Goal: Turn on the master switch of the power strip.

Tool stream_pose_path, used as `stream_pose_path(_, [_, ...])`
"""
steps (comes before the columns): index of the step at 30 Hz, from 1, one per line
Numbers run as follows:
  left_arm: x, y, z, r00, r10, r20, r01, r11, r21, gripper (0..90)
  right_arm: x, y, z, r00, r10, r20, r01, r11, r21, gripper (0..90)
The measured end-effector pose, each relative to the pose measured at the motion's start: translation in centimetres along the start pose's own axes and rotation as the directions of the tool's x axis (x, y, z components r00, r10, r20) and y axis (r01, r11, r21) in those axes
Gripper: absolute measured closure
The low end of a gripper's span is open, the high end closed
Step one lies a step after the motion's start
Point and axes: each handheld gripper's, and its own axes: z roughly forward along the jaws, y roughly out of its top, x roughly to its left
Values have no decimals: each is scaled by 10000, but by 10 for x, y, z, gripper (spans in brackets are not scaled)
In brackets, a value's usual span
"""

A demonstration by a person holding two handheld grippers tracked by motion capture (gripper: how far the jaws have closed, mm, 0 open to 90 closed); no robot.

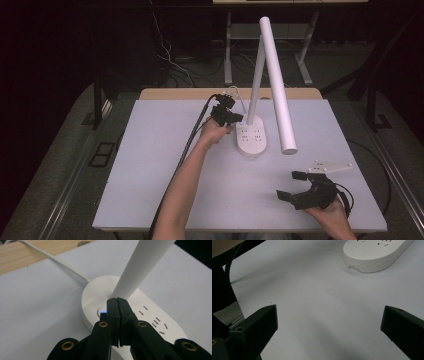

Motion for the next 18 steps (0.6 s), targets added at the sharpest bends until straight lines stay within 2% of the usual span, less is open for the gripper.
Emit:
stream_pose_path(3, [-3,0,-8,9999,130,49,-129,9999,-109,862,0,0,0,10000,0,25,0,10000,-18,5])
stream_pose_path(4, [-4,0,-10,9999,60,109,-58,9998,-163,850,0,0,0,10000,10,33,-10,10000,-11,4])
stream_pose_path(5, [-4,0,-13,9998,146,140,-142,9995,-267,832,0,0,0,10000,24,33,-24,10000,-12,5])
stream_pose_path(6, [-3,0,-17,9992,384,105,-383,9992,-121,812,-1,0,0,10000,25,37,-25,10000,-14,5])
stream_pose_path(7, [-3,0,-19,9992,403,72,-401,9990,-201,783,-1,0,0,10000,18,42,-18,10000,-22,5])
stream_pose_path(9, [-2,1,-26,9987,479,149,-477,9988,-149,670,-1,0,0,10000,34,36,-33,10000,-47,4])
stream_pose_path(10, [-3,1,-28,9991,385,165,-382,9990,-212,617,-1,0,0,10000,28,44,-28,10000,-68,4])
stream_pose_path(11, [-5,1,-29,9997,64,218,-52,9985,-550,579,-1,0,0,10000,63,43,-63,10000,-53,4])
stream_pose_path(12, [-5,0,-32,9996,-56,270,75,9974,-719,532,-1,0,0,10000,58,55,-58,10000,-56,4])
stream_pose_path(14, [-3,-2,-41,9990,56,441,-27,9978,-662,433,-2,0,0,10000,54,54,-53,10000,-68,5])
stream_pose_path(16, [-1,-3,-48,9986,318,418,-291,9976,-635,341,-1,0,0,10000,54,41,-54,10000,-59,5])
stream_pose_path(17, [-2,-5,-51,9988,232,420,-200,9970,-741,302,-1,0,0,10000,55,33,-55,10000,-60,4])
stream_pose_path(18, [-1,-6,-55,9982,374,461,-343,9972,-662,265,-1,0,0,10000,59,28,-59,10000,-61,5])
